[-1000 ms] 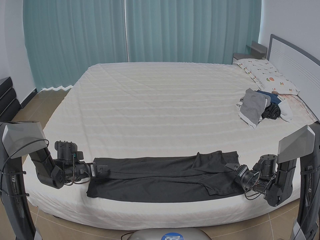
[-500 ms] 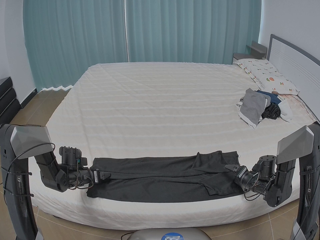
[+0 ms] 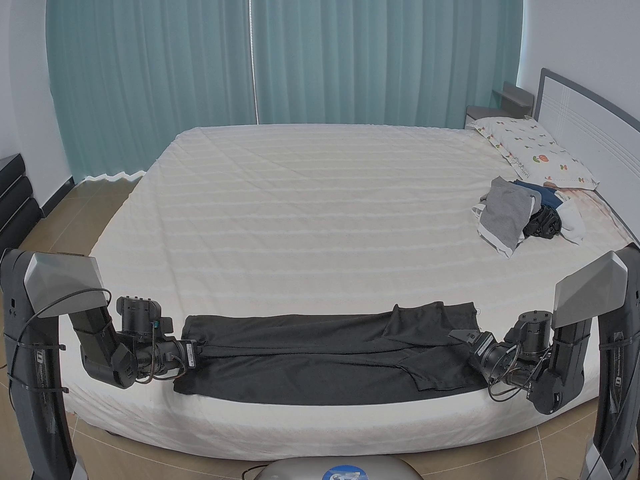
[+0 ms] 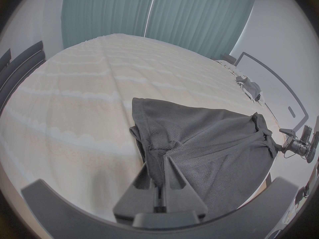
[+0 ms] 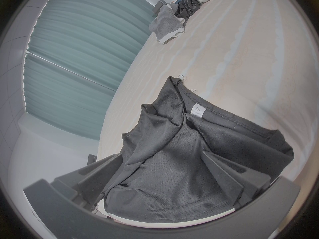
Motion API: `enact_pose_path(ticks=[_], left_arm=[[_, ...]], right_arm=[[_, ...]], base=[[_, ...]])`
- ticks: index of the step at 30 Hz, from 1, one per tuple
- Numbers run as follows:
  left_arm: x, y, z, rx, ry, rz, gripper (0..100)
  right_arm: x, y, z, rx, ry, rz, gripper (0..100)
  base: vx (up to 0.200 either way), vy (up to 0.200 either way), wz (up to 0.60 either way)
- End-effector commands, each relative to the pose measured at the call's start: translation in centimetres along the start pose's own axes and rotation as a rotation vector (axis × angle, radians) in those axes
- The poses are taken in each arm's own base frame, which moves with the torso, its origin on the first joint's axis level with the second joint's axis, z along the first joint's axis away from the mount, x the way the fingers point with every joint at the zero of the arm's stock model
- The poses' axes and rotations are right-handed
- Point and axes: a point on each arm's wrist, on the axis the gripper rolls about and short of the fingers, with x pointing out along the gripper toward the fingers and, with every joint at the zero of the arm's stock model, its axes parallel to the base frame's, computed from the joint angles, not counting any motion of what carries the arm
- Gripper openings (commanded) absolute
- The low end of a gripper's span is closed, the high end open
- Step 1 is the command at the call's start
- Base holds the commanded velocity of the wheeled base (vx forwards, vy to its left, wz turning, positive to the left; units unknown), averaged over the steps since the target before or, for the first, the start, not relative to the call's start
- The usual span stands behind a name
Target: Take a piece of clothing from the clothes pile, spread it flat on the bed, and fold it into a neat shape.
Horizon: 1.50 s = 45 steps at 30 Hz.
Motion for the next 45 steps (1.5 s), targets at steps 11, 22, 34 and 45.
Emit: enact_pose_path(ticks=[11, 22, 34, 45], left_arm=[[-1.7, 0.4, 1.4, -0.018, -0.049, 0.014, 0], [-1.6, 0.4, 1.2, -0.022, -0.043, 0.013, 0], [-1.9, 0.1, 2.6, -0.086, -0.100, 0.005, 0], [-1.9, -0.7, 3.1, -0.127, -0.116, -0.015, 0]], right_arm=[[-0.1, 0.0, 0.0, 0.000, -0.002, 0.004, 100], [-0.2, 0.2, 0.4, 0.010, -0.010, 0.015, 100], [-1.0, 0.5, 2.1, 0.033, -0.051, 0.047, 100], [-1.1, 0.3, 3.3, 0.106, -0.064, 0.072, 100]], base=[[0.000, 0.000, 0.00], [0.000, 0.000, 0.00], [-0.100, 0.000, 0.00], [0.000, 0.000, 0.00]])
